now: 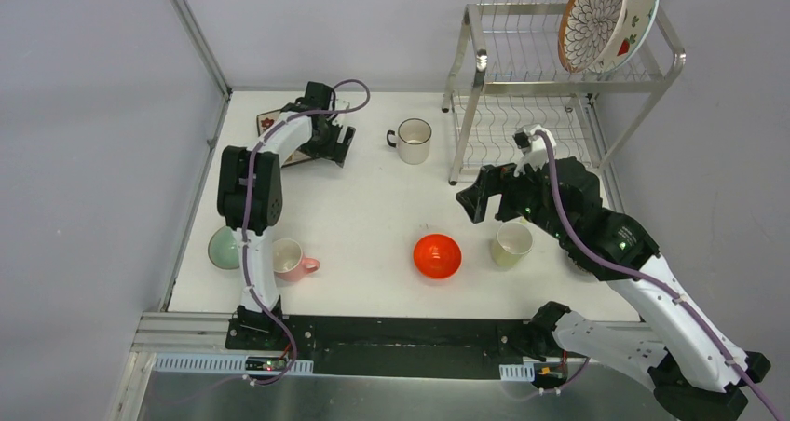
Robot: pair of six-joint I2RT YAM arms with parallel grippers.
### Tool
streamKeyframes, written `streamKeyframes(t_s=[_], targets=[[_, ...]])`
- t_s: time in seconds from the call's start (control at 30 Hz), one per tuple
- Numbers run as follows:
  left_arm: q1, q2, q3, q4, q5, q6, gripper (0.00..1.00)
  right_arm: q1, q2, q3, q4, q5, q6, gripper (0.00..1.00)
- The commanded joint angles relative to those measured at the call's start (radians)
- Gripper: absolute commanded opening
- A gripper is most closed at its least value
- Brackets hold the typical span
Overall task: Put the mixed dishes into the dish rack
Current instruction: Move the plate to the center of the board.
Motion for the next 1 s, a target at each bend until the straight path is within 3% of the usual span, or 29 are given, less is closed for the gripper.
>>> streamKeyframes(t_s=[0.0,0.4,0.53,0.8,0.97], targets=[[-0.037,0.041,0.077,0.048,-0.088,0.085,0.86,0.006,-0.012,0.01,0.044,0.017,0.017,1.0],[-0.128,-0.026,-0.1,0.294,-0.33,0.341,0.8,0.006,-0.014,0.013,0.049,0.018,0.012,1.0],[-0.118,-0.047,-0.166,0.329,-0.245,0.466,0.79,0.005,-0.023,0.009,0.045,0.037,-0.004,1.0],[-0.106,-0.065,-0.263,0.494,-0.321,0.64,0.76,0.006,-0.039,-0.005,0.043,0.065,-0.018,1.0],[-0.087,-0.035,-0.28,0.51,-0.326,0.695,0.69,0.005,-0.043,-0.009,0.04,0.07,-0.017,1.0]])
